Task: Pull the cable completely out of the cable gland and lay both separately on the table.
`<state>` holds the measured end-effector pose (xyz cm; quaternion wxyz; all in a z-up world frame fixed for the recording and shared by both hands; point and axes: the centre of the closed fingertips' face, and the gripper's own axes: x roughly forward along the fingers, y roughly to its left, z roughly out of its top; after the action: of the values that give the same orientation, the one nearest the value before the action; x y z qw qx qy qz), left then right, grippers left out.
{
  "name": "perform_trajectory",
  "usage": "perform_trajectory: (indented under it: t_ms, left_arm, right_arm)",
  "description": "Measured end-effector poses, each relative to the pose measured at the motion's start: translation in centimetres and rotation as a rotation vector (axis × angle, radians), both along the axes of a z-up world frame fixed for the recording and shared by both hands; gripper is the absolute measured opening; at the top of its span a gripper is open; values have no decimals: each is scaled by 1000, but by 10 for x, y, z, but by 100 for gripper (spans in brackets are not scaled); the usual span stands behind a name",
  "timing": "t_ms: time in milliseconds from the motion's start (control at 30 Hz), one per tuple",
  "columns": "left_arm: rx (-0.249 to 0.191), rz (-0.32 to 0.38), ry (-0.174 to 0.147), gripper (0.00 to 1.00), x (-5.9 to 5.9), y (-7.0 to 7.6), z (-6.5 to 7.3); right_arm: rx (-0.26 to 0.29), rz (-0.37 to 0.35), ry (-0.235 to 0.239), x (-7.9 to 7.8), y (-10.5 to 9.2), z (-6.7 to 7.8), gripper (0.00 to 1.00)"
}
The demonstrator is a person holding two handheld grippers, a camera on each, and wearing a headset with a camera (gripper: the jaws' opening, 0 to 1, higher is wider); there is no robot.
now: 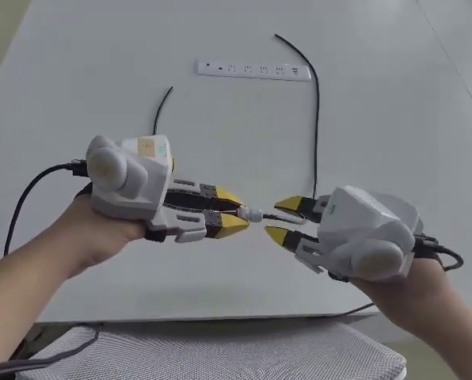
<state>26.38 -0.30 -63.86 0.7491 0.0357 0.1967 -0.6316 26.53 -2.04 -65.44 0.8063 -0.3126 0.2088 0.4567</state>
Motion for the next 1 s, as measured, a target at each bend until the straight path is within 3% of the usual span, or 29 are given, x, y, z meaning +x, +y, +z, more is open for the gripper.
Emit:
perform_trajectory:
  t_ms: [333, 633, 1000]
  left_arm:
    - [0, -2, -10, 15, 1, -3, 1]
    - [7, 8, -23, 15, 3, -2, 0]
    - [16, 21, -29, 15, 2, -5, -2]
  right_arm:
    - [-43, -4, -60, 5, 6, 4, 6]
    - [-53, -28, -68, 5, 7, 3, 2]
    - [-33, -81, -30, 6, 3, 0, 0]
